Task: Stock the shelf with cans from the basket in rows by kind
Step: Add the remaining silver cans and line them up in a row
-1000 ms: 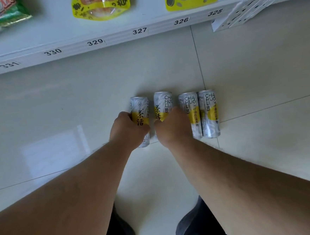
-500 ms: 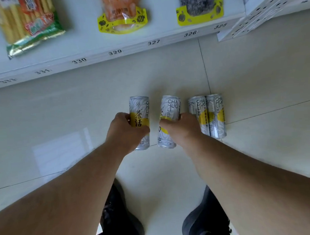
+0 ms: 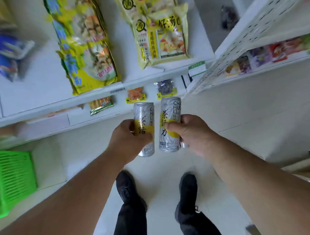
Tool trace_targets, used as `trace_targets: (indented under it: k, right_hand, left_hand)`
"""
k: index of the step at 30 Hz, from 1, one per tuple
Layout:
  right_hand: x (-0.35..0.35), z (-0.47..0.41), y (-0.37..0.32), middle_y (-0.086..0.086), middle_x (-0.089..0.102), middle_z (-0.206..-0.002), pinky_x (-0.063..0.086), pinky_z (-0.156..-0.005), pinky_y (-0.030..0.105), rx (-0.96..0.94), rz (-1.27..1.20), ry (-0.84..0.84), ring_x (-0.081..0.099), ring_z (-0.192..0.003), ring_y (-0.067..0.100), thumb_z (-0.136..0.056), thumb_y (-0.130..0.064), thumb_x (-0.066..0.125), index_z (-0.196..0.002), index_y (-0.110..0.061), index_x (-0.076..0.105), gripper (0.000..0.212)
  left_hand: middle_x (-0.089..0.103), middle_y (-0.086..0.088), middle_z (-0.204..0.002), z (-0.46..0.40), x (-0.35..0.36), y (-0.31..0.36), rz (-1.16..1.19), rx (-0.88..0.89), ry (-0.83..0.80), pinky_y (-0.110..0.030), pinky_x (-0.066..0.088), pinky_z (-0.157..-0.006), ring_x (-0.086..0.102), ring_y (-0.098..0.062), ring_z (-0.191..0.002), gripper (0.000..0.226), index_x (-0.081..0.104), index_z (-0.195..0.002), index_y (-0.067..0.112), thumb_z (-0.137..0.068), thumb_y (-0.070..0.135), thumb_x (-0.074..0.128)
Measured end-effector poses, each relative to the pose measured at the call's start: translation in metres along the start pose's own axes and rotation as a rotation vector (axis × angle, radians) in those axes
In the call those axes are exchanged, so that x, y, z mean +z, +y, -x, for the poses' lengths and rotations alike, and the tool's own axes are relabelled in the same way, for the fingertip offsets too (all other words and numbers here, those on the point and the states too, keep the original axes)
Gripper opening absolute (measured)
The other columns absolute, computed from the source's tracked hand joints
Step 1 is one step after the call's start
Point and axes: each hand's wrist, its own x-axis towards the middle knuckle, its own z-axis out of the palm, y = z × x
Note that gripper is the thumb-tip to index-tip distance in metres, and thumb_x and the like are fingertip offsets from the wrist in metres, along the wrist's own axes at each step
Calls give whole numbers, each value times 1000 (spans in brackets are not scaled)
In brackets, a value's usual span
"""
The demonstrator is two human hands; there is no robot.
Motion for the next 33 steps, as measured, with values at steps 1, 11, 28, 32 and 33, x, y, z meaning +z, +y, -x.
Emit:
trace_targets:
  k: [1, 11, 28, 32, 33]
  right_hand:
    - [-7, 23, -19, 15, 78, -87, 51, -71, 35, -15, 5, -10, 73, -75, 30, -61, -40, 81, -86, -16, 79, 34]
    - [-74, 253, -156, 9, 80, -95, 58, -90, 54, -302, 49, -108, 76, -90, 24, -70, -28, 73, -95, -21, 77, 26]
    - [-28, 339, -317, 3, 79, -106, 59, -95, 44, -644, -66, 62, 75, -104, 23, -80, -5, 80, -116, -16, 65, 40]
    - [-18, 321, -335, 2, 78, -110, 59, -92, 41, -631, -45, 110, 74, -106, 22, -77, -3, 82, -118, -14, 63, 46]
    - [-18, 315, -341, 1, 78, -110, 59, -89, 37, -624, -33, 116, 74, -105, 20, -80, 0, 81, -118, -15, 63, 44]
  left_hand:
    - [70, 9, -93, 22, -9, 17, 8, 15, 10, -23, 46, -58, 66, -12, -79, 36, 64, -107, 31, -74, 30, 80]
    - [73, 8, -91, 244, -93, 149, 88, 235, 87, -28, 56, -77, 69, -8, -86, 32, 66, -100, 29, -73, 21, 80]
    - [73, 7, -91, 296, -242, 238, 131, 591, 253, -23, 56, -76, 67, -1, -82, 40, 65, -102, 29, -69, 16, 83]
    - [73, 6, -93, 269, -258, 244, 150, 578, 252, -31, 60, -80, 68, -9, -88, 41, 64, -104, 30, -69, 19, 83]
    - [73, 5, -92, 262, -260, 247, 151, 577, 256, -33, 60, -80, 69, -10, -88, 40, 64, -102, 30, -69, 20, 83]
